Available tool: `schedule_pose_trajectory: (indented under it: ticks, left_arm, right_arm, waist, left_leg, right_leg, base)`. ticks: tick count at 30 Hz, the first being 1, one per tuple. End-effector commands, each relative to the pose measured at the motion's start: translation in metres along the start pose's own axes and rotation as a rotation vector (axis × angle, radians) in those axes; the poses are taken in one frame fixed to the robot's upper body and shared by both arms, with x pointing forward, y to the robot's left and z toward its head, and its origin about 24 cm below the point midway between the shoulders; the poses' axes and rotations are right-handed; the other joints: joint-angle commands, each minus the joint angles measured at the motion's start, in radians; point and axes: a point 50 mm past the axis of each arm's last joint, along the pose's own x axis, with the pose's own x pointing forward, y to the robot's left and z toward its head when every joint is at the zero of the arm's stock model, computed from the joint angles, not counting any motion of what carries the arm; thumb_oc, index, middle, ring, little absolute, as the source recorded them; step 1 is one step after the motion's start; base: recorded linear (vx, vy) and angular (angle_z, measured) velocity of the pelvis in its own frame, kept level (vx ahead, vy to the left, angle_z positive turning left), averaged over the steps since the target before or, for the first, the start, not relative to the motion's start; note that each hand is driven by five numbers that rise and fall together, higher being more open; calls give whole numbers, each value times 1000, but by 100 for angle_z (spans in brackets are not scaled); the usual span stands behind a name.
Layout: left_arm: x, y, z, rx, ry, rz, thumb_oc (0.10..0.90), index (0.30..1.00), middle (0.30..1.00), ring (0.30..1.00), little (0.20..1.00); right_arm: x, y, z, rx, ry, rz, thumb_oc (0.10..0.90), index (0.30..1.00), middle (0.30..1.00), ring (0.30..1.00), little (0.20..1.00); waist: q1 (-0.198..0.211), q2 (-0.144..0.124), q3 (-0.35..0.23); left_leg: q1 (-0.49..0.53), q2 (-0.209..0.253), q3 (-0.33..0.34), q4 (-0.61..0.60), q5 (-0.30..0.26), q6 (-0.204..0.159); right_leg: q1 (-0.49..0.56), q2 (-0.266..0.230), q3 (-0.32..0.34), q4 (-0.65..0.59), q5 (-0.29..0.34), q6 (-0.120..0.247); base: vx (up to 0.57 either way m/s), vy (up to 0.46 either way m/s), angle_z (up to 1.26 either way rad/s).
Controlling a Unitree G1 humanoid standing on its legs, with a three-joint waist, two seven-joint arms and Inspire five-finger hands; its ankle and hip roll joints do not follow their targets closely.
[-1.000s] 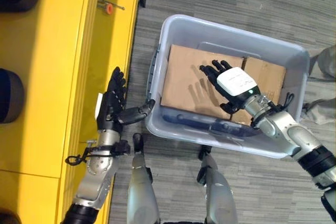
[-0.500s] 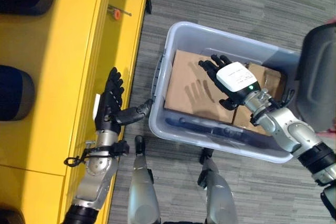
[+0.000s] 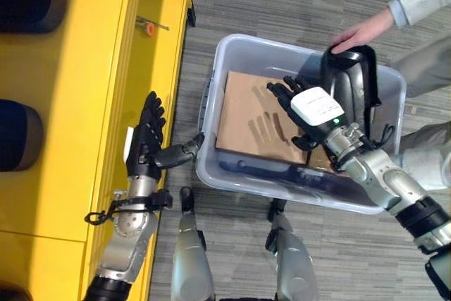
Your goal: Move parts from the plastic box to the shelf.
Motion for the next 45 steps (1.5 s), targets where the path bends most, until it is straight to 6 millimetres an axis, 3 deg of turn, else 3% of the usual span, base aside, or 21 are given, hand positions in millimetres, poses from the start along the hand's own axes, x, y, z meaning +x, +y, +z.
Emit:
schedule_pose_trajectory:
  ticks: [1,8,33,45]
  left_arm:
    - [0,-9,34,20,-193,-77,900,1000,1000,1000,1000]
    - [-1,-10,33,5,-190,-73,900,1000,1000,1000,1000]
    - [-1,-10,33,-8,-187,-61,900,1000,1000,1000,1000]
    - [-2,-8,33,1,-182,-61,900,1000,1000,1000,1000]
  right_arm:
    - [12,-30,9,35,-43,-176,900,1000,1000,1000,1000]
    - [21,-35,14,5,-83,-165,900,1000,1000,1000,1000]
    - [22,-38,16,24,-85,-185,900,1000,1000,1000,1000]
    - [0,-52,-9,-104,-52,-168,900,1000,1000,1000,1000]
  waist:
    - [-11,-4,-121]
    - [-12,11,-107]
    - [-17,24,-90]
    - [-30,10,-79]
  left_leg:
    - [56,48,8,-1,-37,-37]
    - [51,43,9,0,-33,-35]
    - [41,40,9,6,-35,-33]
    - [39,47,11,7,-33,-36]
  right_leg:
    - [33,-80,-20,49,-27,86]
    - [23,-85,-17,56,-26,86]
    - [15,-89,-17,59,-26,84]
    - [5,-83,-11,65,-28,84]
  base:
    - [-10,0,-7]
    - [-2,0,-1]
    - [0,0,0]
    - [3,-4,-1]
